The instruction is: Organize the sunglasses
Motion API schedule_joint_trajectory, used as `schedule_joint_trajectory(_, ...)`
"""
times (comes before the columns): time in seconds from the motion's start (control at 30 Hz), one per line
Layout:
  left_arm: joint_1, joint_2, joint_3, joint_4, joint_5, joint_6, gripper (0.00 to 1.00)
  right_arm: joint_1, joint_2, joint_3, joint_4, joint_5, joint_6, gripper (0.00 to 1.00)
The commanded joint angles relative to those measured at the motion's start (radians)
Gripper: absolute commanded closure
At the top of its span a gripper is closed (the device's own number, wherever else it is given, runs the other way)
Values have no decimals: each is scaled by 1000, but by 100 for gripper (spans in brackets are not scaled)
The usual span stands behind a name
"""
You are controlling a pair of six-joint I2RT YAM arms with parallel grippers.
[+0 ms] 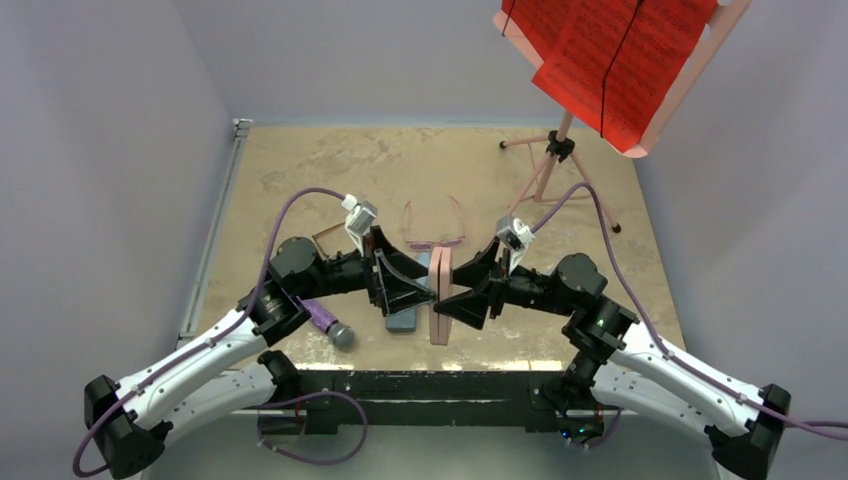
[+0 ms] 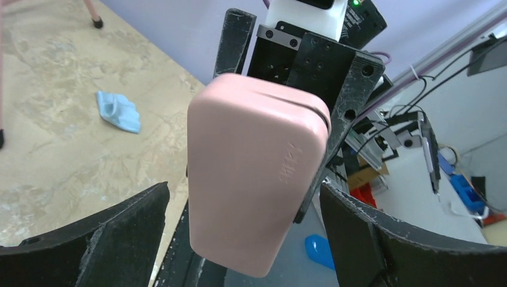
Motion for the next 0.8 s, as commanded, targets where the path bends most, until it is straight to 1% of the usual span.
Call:
schedule_joint_trajectory(0.0,5,28,51,138,140,-47,0,-3,12,57,97,-167,-77,92)
schedule_joint_trajectory(0.13,7,32,28,235,183,-51,0,-3,46,83,99,-241,-91,91)
schedule_joint_trajectory(0.23,7,34,24,258,217,-41,0,-4,56,93,110,-242,-85,90)
schedule_joint_trajectory(0.3,7,38,23,272,238,-39,3,-3,53,104,108,-233,-89,90)
schedule_joint_trajectory(0.4,9,44,25,271,247,-20,10,-4,54,127,100,-219,-88,90)
schedule_joint_trajectory(0.5,13,64,39,255,249,-19,9,-3,70,167,51,-214,-99,91)
schedule_joint_trajectory(0.7,15,99,61,254,268,-39,9,-3,118,205,21,-214,-101,91)
schedule_joint_trajectory(0.73,14,99,61,255,266,-39,12,-3,120,208,15,-207,-105,91)
schedule_joint_trajectory(0.77,15,98,61,252,261,-38,18,-3,120,209,13,-202,-108,91)
